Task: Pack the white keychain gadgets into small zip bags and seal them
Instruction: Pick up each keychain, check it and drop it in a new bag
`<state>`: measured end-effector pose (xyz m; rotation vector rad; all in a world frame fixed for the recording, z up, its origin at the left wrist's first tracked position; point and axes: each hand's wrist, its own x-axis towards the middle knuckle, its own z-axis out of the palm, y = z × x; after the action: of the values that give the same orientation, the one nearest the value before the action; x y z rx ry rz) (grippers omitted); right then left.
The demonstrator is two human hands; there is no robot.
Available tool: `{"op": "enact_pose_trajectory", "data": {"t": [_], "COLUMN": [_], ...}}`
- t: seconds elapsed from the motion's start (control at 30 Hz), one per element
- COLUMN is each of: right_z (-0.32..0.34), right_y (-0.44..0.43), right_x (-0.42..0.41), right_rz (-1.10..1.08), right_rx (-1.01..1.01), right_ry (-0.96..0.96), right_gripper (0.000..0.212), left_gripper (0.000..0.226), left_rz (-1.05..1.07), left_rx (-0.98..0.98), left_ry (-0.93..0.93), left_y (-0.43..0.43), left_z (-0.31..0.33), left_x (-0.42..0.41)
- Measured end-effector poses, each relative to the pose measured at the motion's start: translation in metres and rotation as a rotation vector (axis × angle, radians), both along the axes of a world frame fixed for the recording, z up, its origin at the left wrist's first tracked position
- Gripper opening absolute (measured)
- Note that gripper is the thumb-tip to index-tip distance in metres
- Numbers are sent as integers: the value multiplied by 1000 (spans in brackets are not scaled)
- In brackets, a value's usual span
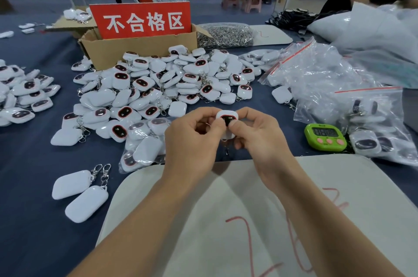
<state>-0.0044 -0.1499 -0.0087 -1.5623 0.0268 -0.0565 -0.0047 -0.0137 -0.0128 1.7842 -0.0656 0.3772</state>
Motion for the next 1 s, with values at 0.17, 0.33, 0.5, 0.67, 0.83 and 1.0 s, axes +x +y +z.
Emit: {"op": "enact_pose_trajectory", "data": {"t": [0.17, 0.33, 0.5, 0.67, 0.83, 1.0], "right_z": [1, 5, 5, 3, 2, 2], "right_y": [1, 0, -4, -4, -2, 0], "right_x": [-3, -3, -6, -5, -5, -8], "right_rz": [15, 45, 73, 28, 2, -16], "right_rx": [-19, -44, -25, -72, -69, -92], "right_ry": [-20, -15, -38, -22, -21, -44], "right_gripper": [17, 20, 14, 22, 21, 18], "left_gripper": [14, 18, 23, 20, 19, 26], "left_rz": [12, 32, 16, 13, 6, 19], "left_rx": [6, 56, 27, 37, 31, 45], "left_ry": [20, -9, -28, -28, -19, -31], "left_y": [0, 3, 0, -1, 2, 4], "left_z": [1, 1, 1, 1, -1, 1], "left_x": [0, 0, 0, -2, -2, -3]}}
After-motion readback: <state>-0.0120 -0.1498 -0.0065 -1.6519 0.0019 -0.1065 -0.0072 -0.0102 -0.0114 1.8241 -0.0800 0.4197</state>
